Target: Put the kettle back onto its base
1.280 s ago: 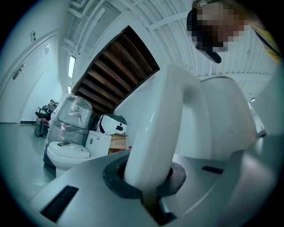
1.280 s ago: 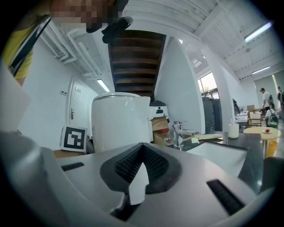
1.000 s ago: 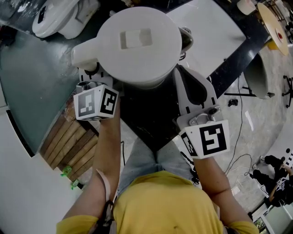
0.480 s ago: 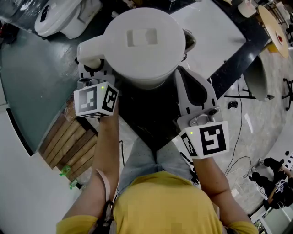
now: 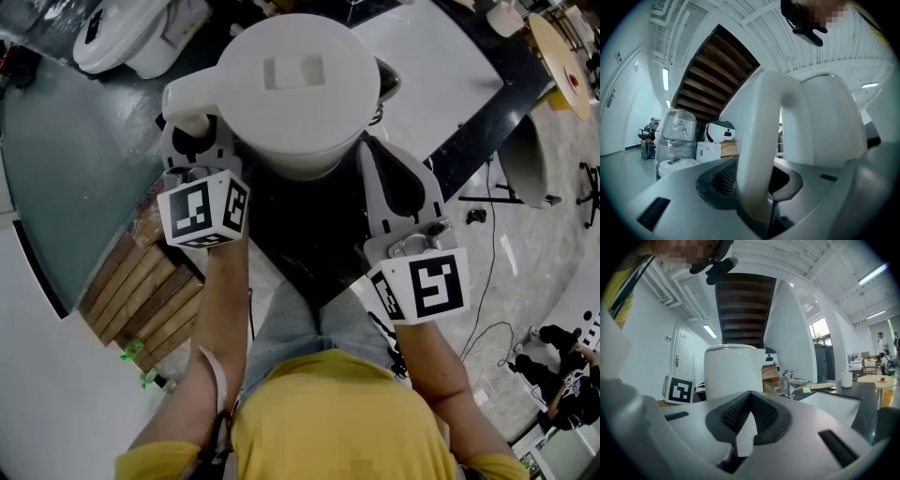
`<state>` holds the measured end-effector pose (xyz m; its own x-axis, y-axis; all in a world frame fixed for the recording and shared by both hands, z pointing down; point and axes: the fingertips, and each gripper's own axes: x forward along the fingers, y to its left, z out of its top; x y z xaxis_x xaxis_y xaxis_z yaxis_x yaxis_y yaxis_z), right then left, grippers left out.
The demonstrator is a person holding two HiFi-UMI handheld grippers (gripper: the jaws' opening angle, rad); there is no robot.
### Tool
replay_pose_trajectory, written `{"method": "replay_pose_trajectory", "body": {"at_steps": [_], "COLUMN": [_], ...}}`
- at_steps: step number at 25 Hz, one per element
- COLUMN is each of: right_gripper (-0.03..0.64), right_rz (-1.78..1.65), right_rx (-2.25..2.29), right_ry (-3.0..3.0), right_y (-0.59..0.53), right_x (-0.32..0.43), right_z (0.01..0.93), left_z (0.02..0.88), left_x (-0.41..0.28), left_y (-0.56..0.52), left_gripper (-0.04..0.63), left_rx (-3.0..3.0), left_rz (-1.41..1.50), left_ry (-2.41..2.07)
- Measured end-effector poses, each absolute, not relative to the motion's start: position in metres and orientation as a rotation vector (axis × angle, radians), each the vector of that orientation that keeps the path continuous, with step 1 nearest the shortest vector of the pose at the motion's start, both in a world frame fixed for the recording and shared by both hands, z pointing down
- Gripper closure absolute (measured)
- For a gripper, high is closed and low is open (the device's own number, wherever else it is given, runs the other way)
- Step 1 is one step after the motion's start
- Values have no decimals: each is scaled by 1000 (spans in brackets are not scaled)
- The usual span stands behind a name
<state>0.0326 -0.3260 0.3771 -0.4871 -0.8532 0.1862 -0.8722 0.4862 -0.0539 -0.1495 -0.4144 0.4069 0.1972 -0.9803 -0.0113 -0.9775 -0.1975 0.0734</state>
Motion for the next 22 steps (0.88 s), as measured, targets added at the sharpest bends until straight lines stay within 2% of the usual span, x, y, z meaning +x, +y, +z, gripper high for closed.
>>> {"method": "replay_pose_trajectory", "body": {"at_steps": [22], "right_gripper": [601], "right_rz": [163], "right_rx": [1521], "right_ry": [-2611], "right_y": [-283], "right_x": [30], "right_z": [356], "left_z": [399], "left_x": [-154], "left_y": [-378], "left_gripper": [443], "left_rx": [2372], "left_rz": [13], "left_ry": [-2011]}}
